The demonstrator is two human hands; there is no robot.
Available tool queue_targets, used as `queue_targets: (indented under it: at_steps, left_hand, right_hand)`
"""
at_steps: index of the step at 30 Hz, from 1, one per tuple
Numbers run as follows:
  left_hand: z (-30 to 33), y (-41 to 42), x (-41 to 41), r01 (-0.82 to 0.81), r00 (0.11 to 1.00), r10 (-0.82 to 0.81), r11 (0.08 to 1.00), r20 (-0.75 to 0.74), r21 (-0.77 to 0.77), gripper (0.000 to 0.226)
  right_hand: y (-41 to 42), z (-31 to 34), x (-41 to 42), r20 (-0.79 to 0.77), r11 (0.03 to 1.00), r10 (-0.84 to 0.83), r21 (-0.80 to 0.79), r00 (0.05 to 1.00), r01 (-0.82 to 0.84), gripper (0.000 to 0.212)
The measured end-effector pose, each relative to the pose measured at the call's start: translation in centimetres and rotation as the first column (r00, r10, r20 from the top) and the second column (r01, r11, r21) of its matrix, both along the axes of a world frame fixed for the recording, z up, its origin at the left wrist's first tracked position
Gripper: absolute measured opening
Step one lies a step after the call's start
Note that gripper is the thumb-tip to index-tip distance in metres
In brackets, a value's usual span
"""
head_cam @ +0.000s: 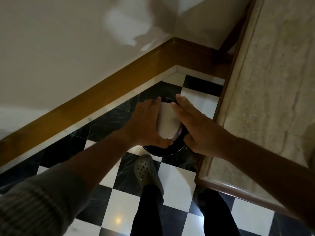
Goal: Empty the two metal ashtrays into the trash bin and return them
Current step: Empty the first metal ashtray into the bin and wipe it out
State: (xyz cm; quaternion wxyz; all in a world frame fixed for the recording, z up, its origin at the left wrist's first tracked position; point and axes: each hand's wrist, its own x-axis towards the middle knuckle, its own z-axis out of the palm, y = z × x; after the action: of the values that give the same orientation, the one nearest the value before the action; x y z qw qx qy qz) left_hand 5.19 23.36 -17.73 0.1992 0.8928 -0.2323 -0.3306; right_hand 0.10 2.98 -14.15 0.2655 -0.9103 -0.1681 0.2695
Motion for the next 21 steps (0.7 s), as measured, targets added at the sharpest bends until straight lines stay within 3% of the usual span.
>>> queue_targets:
  at_steps: [2, 7, 9, 12, 14, 18, 21]
  left_hand:
    - [-1.1, 0.5, -0.5, 0.107, 0.984, -0.107, 0.994, 0.146, 0.009, 0.137]
    - [-2.3, 0.6, -0.4, 0.172, 0.958, -0.130, 0.974, 0.257, -0.146, 0.130]
    - [-1.9, 0.2, 0.0, 0.195, 0.944, -0.138, 0.966, 0.298, -0.167, 0.128]
    - [-1.4, 0.1, 0.6, 0.302, 0.892, -0.245, 0.948, 0.381, -0.098, 0.124]
    - [-1.3, 0.5, 0.5, 0.352, 0.868, -0.294, 0.933, 0.400, -0.080, 0.121]
    - [-1.4, 0.7, 0.5, 0.301, 0.900, -0.248, 0.949, 0.359, -0.097, 0.116]
    - [-1.4, 0.7, 1.3, 0.254, 0.920, -0.226, 0.966, 0.320, -0.047, 0.120]
  right_hand:
    - [-0.5, 0.3, -0.4, 0.191, 0.998, 0.056, -0.041, 0.980, -0.049, 0.081]
    - [-0.8, 1.6, -0.4, 0.497, 0.987, 0.159, -0.076, 0.853, -0.140, 0.097]
    - [-0.7, 1.2, -0.9, 0.486, 0.962, 0.271, -0.169, 0.831, -0.214, 0.103]
    - [-0.6, -0.2, -1.7, 0.243, 0.876, 0.458, -0.285, 0.855, -0.388, 0.111]
    - [-0.3, -0.2, -2.0, 0.248, 0.884, 0.447, -0.269, 0.859, -0.383, 0.113]
    - [0.3, 1.8, -1.4, 0.523, 0.964, 0.265, -0.129, 0.810, -0.232, 0.116]
    - [-0.1, 3.1, -1.4, 0.622, 0.979, 0.200, -0.088, 0.757, -0.186, 0.113]
